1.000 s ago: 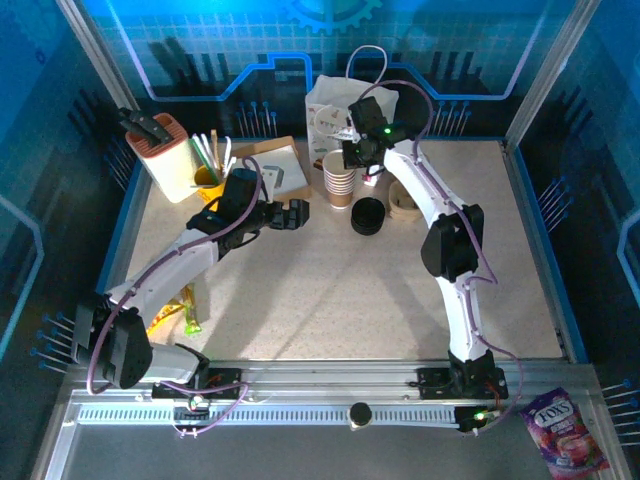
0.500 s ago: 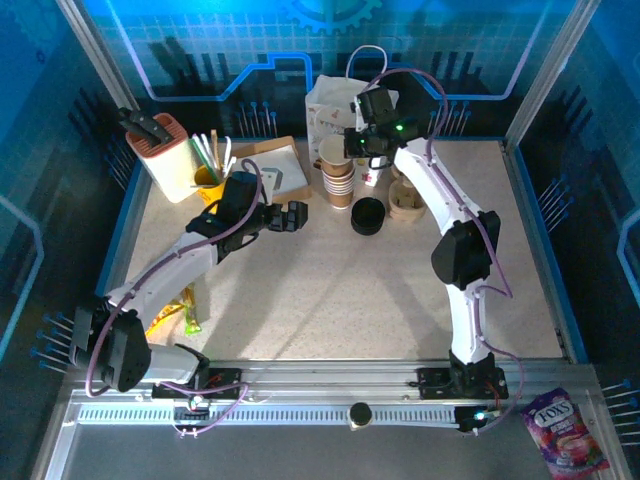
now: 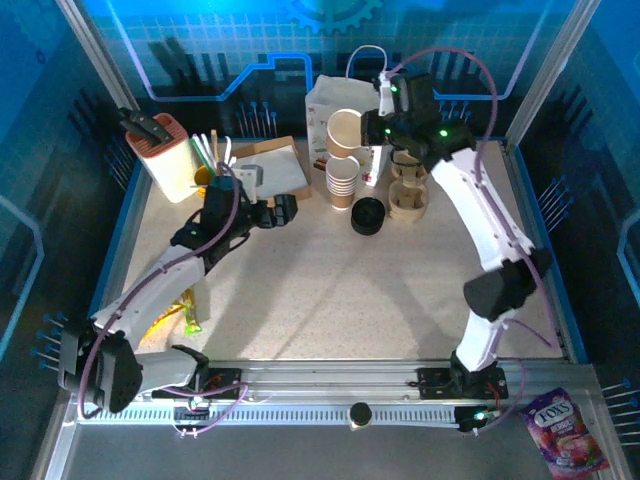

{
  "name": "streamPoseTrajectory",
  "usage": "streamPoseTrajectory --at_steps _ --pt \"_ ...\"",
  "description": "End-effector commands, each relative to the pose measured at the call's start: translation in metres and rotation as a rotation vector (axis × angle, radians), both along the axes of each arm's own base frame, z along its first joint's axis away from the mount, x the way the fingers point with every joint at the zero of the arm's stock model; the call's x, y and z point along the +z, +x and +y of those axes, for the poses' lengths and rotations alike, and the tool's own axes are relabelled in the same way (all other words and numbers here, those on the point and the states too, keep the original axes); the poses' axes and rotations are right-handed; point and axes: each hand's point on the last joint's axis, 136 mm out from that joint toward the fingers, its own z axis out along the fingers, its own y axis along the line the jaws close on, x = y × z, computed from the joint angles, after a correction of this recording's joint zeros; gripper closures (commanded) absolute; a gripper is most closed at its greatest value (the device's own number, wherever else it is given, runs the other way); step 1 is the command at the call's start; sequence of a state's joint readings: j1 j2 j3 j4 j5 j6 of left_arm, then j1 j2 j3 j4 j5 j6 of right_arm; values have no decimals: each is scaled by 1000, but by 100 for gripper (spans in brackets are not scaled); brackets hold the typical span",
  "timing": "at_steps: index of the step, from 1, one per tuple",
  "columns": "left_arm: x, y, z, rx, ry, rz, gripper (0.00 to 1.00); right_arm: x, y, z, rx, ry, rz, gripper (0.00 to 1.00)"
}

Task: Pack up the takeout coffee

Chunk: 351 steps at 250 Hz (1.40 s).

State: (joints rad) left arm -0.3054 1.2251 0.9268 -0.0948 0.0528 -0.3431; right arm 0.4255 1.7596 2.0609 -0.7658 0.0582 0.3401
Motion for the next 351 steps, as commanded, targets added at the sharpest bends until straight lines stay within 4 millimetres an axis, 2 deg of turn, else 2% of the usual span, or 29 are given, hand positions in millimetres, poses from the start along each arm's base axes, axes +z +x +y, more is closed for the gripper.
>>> streamPoseTrajectory --at_steps 1,32,75,116,159,173,207,273,310,351 --pt "13 -6 23 63 -160 27 1 -30 -30 17 92 -19 61 100" --pt "11 -18 37 90 -141 111 3 -66 -65 27 160 -37 126 100" --pt "4 -35 33 59 -114 227 3 -119 -105 59 263 -62 202 100" --pt "10 -43 36 31 -50 275 2 -166 -128 93 332 -94 238 100" --pt "26 -36 39 9 19 286 2 -204 -137 127 384 -132 250 100" --pt "31 -33 40 10 26 272 2 -212 -137 136 397 -137 256 100" --pt "28 -29 41 20 21 233 2 -232 -134 148 404 -183 269 99" --pt "15 -32 43 3 51 211 3 -262 -131 145 395 -251 302 98" --pt "15 -32 40 -14 47 192 3 -266 -135 145 402 -251 312 92" --pt "14 -32 39 -25 51 178 3 -257 -137 142 408 -251 296 84"
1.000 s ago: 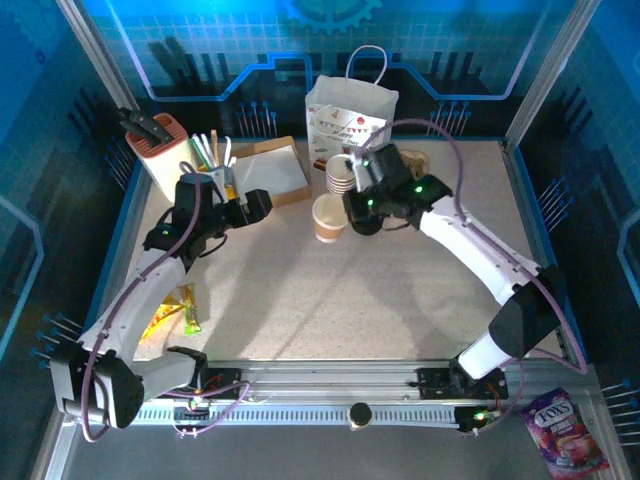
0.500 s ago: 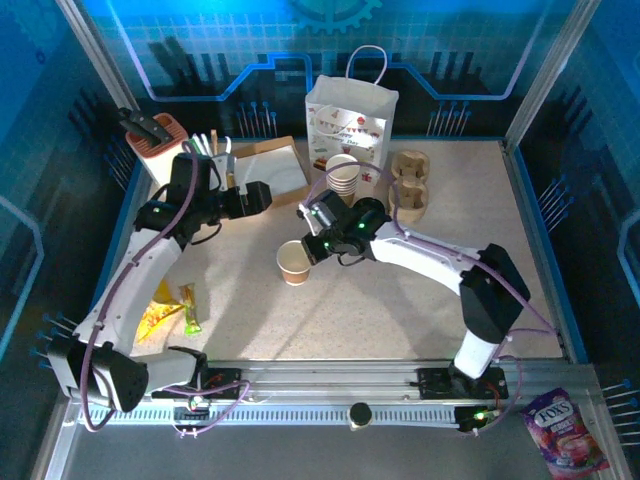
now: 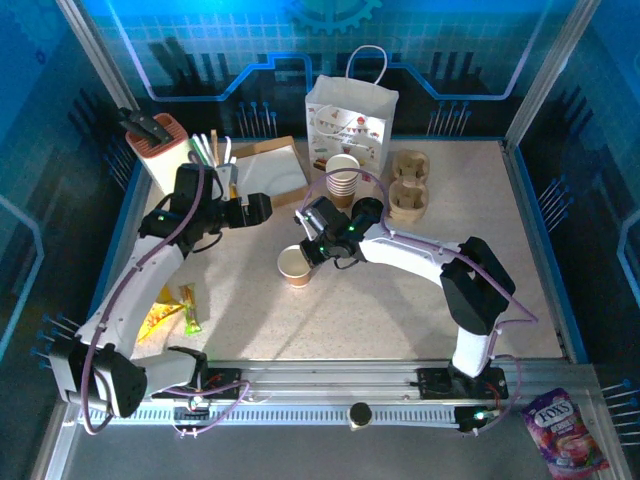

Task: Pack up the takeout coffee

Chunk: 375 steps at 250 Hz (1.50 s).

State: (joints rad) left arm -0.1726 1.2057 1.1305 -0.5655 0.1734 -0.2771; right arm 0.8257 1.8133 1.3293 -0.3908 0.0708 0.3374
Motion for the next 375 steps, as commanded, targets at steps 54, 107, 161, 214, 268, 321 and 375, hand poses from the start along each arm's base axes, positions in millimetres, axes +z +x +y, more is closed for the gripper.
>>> streamPoseTrajectory --at_steps 54,107,161,214,268,321,375 --pt "14 -2 -4 -40 -12 -71 3 37 -2 -7 24 -12 -87 72" --pt "32 -3 -14 -61 -66 -96 4 90 7 -32 -11 32 -194 55" --pt "48 0 -32 -112 -49 -91 4 128 33 -74 -91 48 -266 43" --pt "52 18 -50 -168 83 -51 3 155 53 -107 -167 86 -316 37" --pt "32 43 -23 -68 279 -14 0 154 72 -143 -277 70 -302 34" --pt "19 44 -21 -55 278 -29 0 151 93 -159 -349 97 -260 30" --pt "17 35 -33 -123 208 -61 0 139 124 -151 -377 59 -220 28"
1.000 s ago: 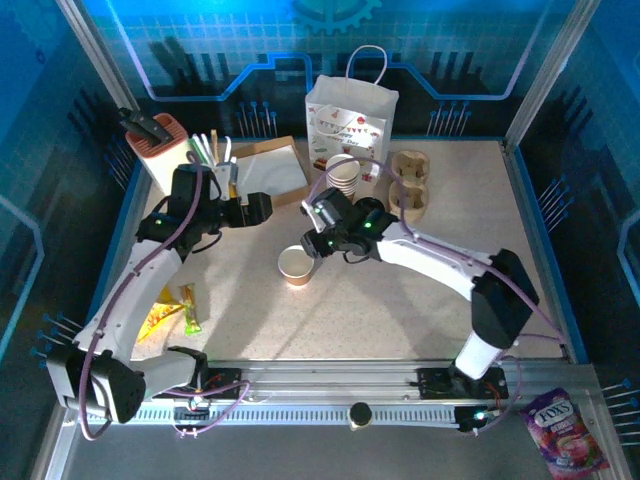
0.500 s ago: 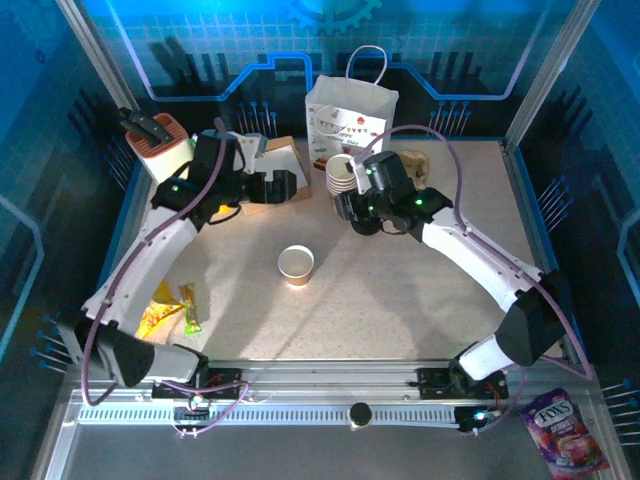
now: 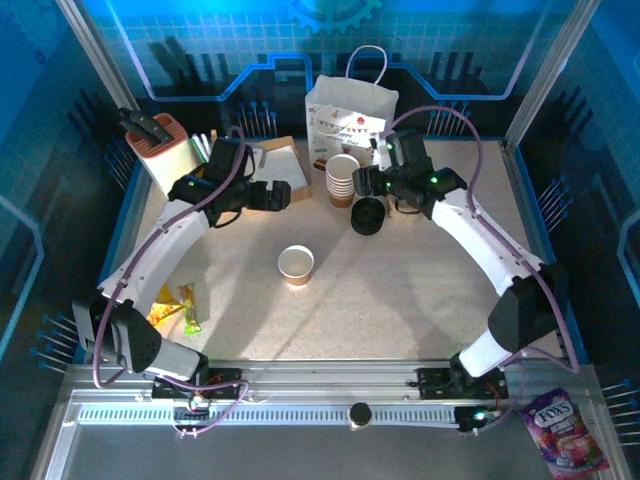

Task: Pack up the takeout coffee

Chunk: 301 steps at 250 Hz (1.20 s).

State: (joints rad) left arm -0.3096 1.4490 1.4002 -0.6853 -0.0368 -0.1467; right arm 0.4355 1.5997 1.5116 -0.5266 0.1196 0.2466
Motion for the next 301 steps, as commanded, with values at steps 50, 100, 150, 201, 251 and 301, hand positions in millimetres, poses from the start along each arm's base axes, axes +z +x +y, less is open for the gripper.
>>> streamPoseTrajectory --at_steps 50,100,150,201,251,301 --pt "13 -9 -19 -101 -114 -79 0 -33 45 10 -59 -51 122 30" --pt "13 -11 -25 -125 -139 -78 1 -50 68 9 -88 -108 150 38" --pt "12 -11 -25 -125 -136 -84 1 -64 84 12 -85 -142 174 41" --pt "13 -13 -30 -134 -156 -96 2 -71 93 12 -84 -168 187 46" --pt "14 -15 -34 -148 -162 -98 2 -77 97 11 -86 -183 201 48" --pt "15 -16 -35 -152 -165 -108 2 -84 99 12 -80 -198 217 53"
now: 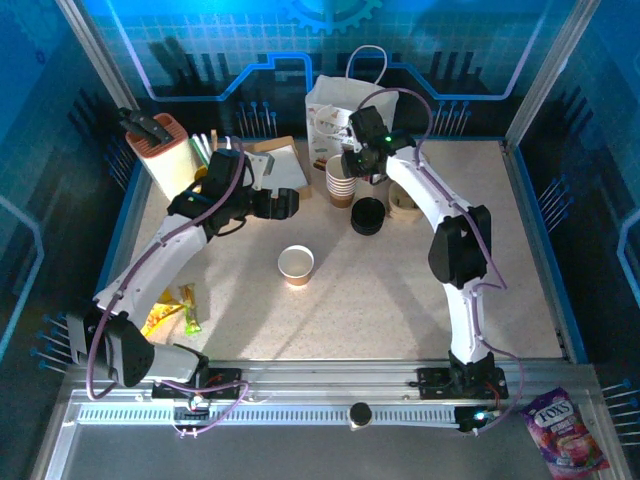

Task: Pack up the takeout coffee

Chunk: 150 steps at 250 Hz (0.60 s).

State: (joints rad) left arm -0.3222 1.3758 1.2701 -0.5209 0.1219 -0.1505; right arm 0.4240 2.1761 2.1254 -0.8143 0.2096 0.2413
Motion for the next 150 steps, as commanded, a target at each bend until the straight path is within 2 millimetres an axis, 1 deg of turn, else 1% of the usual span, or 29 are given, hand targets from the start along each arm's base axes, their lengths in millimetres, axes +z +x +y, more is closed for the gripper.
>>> streamPoseTrajectory --at_steps 1,88,122,150 --pt "11 -4 -4 -26 -27 -41 2 -5 3 -8 -10 -31 19 53" --pt "4 -4 -8 -40 -14 -26 2 -12 12 -9 -6 -46 24 71" --pt "2 -5 -10 -47 -9 -23 2 -16 14 -10 -7 -54 37 76" --pt "0 -6 -12 -54 -6 -17 2 -16 16 -10 -7 -56 33 79"
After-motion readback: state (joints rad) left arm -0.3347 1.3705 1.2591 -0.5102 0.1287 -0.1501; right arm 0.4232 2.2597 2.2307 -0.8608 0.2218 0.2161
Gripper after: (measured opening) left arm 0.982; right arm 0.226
